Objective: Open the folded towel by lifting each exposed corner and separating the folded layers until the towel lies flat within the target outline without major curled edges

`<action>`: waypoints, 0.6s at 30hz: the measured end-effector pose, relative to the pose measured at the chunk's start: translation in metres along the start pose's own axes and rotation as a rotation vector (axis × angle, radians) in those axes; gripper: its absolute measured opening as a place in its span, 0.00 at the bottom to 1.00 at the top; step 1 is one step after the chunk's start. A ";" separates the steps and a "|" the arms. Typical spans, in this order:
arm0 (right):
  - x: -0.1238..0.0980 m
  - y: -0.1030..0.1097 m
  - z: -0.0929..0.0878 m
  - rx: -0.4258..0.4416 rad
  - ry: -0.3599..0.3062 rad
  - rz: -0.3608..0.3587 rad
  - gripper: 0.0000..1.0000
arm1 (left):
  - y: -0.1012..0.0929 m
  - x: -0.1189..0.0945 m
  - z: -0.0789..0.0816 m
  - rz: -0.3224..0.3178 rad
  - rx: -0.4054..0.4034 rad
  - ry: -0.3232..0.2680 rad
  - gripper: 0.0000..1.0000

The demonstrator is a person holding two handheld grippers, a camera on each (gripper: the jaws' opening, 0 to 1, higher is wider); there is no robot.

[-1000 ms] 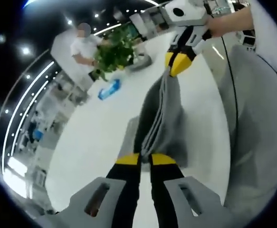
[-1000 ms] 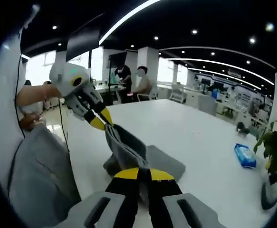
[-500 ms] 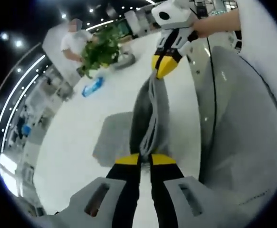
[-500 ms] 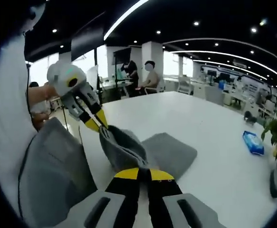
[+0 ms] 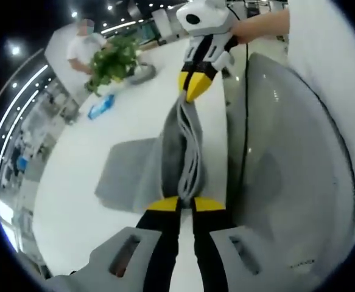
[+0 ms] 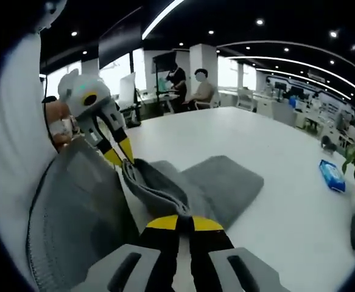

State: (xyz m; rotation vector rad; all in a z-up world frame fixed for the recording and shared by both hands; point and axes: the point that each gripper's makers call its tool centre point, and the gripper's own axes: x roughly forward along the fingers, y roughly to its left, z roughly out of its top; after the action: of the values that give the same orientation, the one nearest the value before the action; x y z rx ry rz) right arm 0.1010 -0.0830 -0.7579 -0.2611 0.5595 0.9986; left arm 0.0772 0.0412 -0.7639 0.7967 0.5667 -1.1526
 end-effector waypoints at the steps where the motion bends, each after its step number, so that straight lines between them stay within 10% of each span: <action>1: 0.000 0.000 -0.001 0.001 0.005 0.002 0.02 | -0.003 0.001 0.000 -0.010 0.001 0.002 0.06; 18: 0.017 0.022 -0.049 -0.019 0.206 0.102 0.02 | -0.045 0.028 -0.029 -0.133 -0.091 0.081 0.06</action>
State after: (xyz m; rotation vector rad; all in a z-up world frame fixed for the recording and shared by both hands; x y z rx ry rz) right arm 0.0733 -0.0814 -0.8070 -0.3578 0.7574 1.0828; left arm 0.0436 0.0400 -0.8139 0.7384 0.7435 -1.2117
